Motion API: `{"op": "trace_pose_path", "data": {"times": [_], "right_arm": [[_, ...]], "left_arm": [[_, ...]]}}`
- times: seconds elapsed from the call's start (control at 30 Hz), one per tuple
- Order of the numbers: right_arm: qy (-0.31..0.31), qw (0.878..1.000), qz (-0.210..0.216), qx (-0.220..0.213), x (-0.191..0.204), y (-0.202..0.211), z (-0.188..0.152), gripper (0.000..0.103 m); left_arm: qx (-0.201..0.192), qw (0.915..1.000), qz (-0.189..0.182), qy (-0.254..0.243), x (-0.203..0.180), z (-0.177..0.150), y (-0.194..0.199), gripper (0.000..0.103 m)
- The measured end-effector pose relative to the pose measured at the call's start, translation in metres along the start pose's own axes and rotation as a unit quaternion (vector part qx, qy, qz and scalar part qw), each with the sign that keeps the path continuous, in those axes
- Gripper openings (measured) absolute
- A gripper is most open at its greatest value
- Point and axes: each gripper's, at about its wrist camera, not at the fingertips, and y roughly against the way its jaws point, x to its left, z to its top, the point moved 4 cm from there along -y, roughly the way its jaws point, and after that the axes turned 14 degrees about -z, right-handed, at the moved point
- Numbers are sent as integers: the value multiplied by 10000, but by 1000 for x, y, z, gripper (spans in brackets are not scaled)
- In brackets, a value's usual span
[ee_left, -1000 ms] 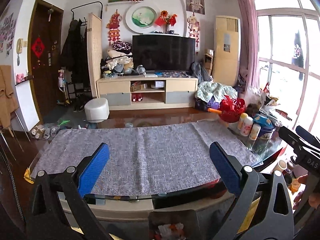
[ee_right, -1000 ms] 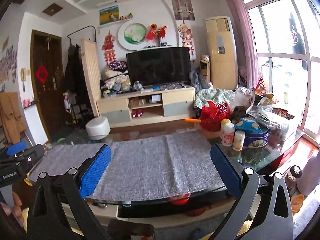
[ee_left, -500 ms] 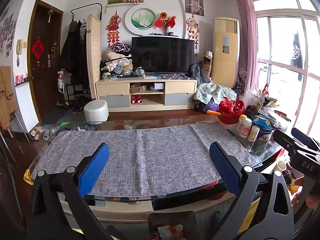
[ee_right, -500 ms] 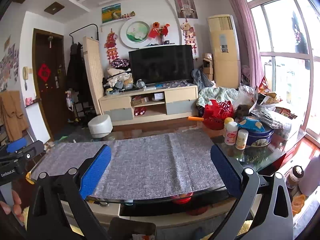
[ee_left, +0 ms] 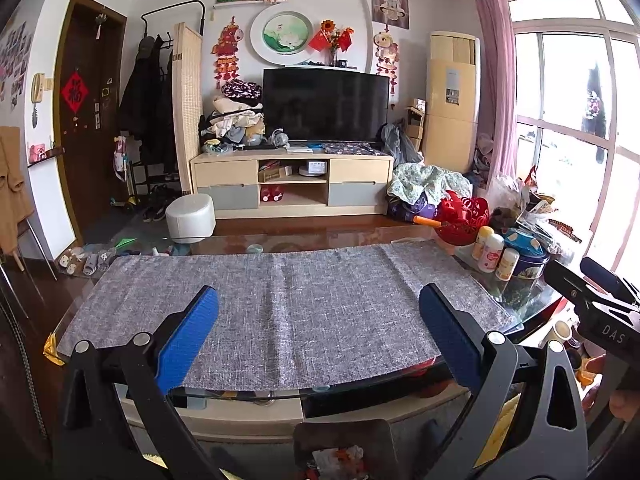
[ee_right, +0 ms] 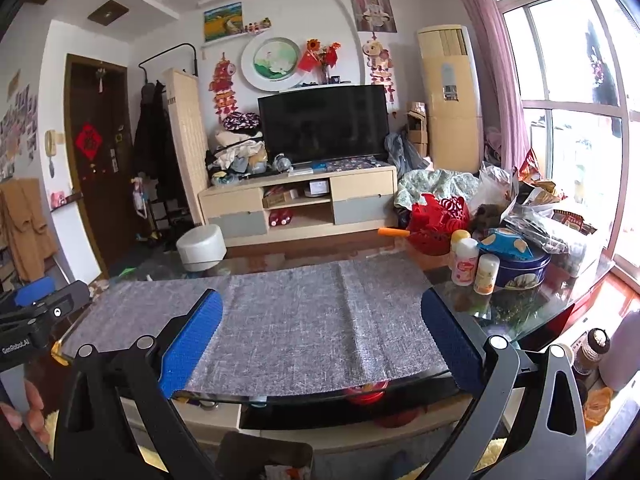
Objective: Collect trash
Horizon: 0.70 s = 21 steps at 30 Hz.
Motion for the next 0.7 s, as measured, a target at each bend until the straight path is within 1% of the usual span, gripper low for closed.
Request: {"op": "trace_pose_path", "data": {"times": [0.47, 0.7], "right_arm": [[41, 10000, 6, 2, 5, 0, -2, 100], [31, 10000, 12, -7, 6, 0, -2, 100]], "left_arm": [[53, 10000, -9, 32, -1, -1, -3, 95], [15, 10000, 17, 60, 1, 0, 0, 95]]}}
